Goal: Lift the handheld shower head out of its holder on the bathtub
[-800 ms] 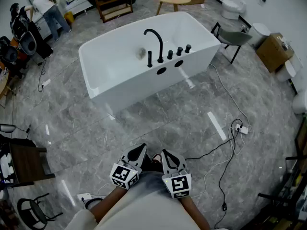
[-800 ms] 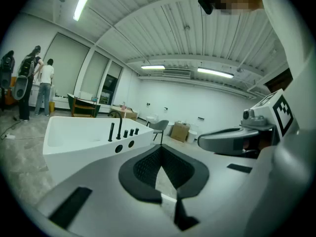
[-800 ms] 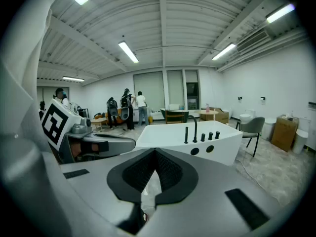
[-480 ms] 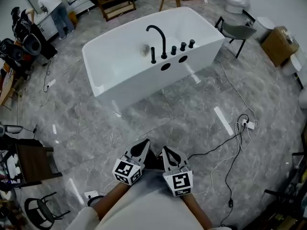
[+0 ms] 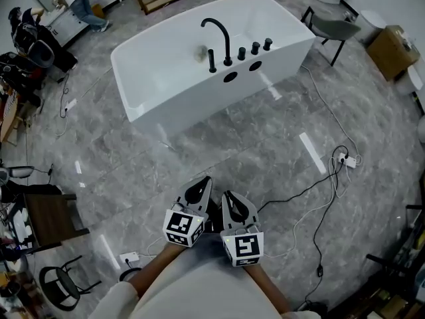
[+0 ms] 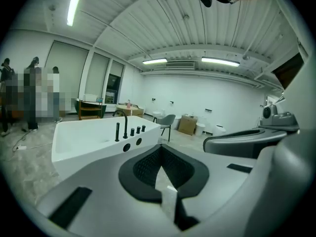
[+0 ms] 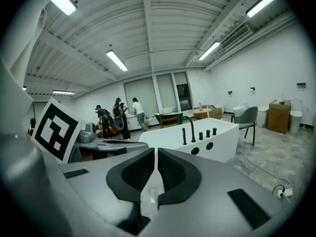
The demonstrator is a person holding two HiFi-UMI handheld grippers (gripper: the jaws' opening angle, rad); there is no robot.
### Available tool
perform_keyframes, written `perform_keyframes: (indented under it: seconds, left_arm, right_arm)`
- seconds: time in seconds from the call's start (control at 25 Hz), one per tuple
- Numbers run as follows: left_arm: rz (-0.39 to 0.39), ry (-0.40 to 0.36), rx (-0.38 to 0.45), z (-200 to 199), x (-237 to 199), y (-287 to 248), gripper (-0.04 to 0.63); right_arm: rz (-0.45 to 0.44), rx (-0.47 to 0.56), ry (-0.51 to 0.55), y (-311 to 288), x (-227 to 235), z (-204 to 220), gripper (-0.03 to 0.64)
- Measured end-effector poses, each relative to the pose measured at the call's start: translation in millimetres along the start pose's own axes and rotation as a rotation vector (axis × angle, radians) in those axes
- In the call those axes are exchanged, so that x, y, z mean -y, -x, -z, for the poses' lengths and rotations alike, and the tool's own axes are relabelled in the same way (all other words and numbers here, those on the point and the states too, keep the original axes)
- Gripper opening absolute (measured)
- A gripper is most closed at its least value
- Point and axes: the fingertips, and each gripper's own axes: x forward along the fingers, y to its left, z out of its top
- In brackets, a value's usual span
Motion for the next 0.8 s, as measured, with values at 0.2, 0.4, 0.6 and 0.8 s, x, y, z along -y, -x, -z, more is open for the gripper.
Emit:
perform_keyframes:
  seconds: [0.2, 0.4, 0.6, 0.8]
  left_arm:
    - [-0.005, 0.02, -0.059, 16.6, -5.3, 6.0, 0.006]
    - [-0.02, 0.054, -0.064, 15.6, -28.9, 5.8, 0.006]
    - [-0.009, 0.065, -0.038, 6.9, -45.3, -2.9, 0.006]
    - [0.012, 0.07, 0.018, -18.5, -69.8, -19.2, 0.006]
  right_arm:
    - [-0.002, -0.042, -0.023, -7.2, 2.6, 19.1, 0.021]
    - [-0.005, -0.052, -0.017, -23.9, -2.9, 14.7, 0.021]
    - [0.007, -0.055, 0.0, -40.8, 1.0, 7.3, 0.021]
    - [0.033, -0.034, 0.029, -63.6, 3.7, -16.4, 0.021]
